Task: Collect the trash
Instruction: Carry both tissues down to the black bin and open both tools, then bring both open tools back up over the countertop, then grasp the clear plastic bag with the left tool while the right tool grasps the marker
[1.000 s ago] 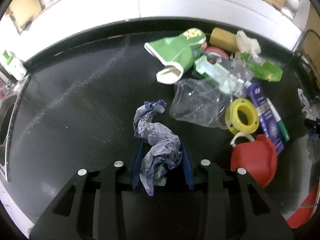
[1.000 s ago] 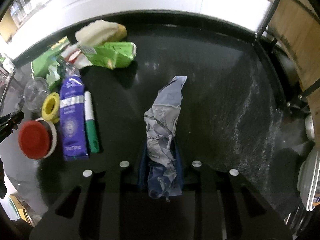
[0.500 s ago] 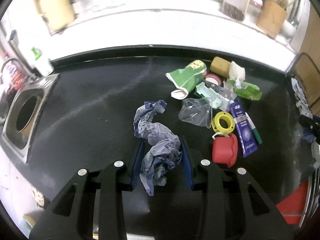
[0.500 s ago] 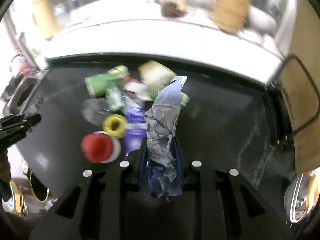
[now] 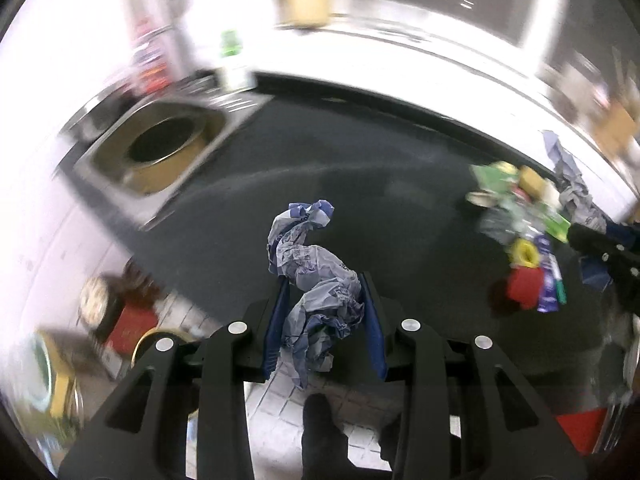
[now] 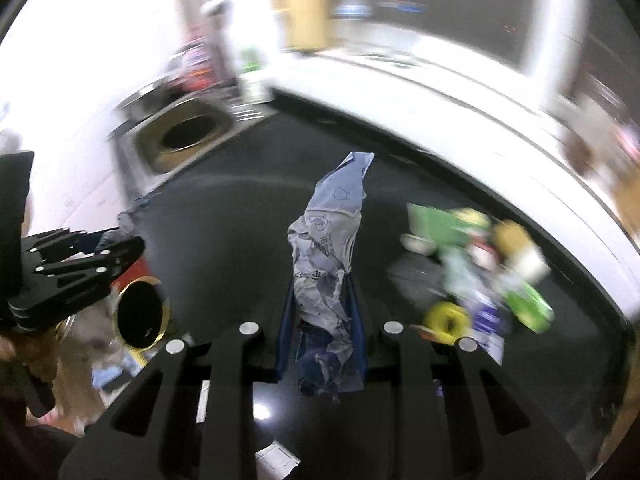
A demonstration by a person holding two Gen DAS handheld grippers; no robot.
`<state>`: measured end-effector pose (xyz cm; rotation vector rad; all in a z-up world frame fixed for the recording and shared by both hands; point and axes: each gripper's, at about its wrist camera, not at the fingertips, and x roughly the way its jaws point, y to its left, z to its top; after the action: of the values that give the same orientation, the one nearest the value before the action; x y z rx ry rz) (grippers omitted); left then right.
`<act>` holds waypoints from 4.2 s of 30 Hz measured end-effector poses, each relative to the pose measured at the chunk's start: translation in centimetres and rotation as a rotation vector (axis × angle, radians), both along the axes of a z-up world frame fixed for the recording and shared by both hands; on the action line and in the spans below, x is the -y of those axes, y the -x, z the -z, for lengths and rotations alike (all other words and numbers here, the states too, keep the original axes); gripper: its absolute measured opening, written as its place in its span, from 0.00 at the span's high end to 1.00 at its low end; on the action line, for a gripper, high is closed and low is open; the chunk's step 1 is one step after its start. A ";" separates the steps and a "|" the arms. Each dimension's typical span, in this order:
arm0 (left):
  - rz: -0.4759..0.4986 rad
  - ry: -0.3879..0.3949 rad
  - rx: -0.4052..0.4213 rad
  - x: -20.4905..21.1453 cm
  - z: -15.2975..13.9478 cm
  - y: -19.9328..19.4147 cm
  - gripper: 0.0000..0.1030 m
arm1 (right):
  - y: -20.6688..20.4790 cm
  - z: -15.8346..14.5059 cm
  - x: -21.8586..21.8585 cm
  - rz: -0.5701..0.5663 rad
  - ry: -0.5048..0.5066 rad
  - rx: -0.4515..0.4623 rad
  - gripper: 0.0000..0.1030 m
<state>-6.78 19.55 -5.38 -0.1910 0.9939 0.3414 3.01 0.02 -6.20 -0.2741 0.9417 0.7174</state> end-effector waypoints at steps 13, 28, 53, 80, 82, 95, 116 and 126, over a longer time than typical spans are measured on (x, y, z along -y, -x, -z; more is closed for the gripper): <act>-0.489 0.075 -0.060 -17.1 10.6 19.9 0.66 | 13.4 7.9 -28.2 -0.627 -0.026 -0.252 0.76; -0.601 0.267 -0.030 -29.1 28.6 25.6 0.53 | 19.1 25.2 -48.0 -0.762 0.196 -0.390 0.62; -0.076 0.045 0.044 -12.5 6.2 7.8 0.11 | 2.9 3.2 -16.6 -0.158 0.008 -0.061 0.17; 0.604 0.046 -0.018 20.4 2.1 -12.9 0.11 | -0.7 1.7 25.8 0.591 0.031 -0.044 0.17; 0.603 0.040 -0.025 20.7 2.8 -13.7 0.11 | -1.3 2.5 25.8 0.582 0.030 -0.057 0.17; 0.609 -0.007 -0.086 21.8 10.8 -20.8 0.11 | -7.1 12.8 25.2 0.492 0.122 -0.130 0.28; 0.652 0.033 -0.120 21.8 16.6 -26.4 0.46 | -11.7 20.7 23.7 0.393 0.187 -0.218 0.86; 0.641 0.019 -0.070 22.2 13.7 -24.3 0.58 | -10.6 17.6 24.3 0.408 0.155 -0.176 0.86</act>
<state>17.53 -2.66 -19.08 0.1273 1.0716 -0.2488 13.65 -24.28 -23.76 -0.1484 1.1799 0.2960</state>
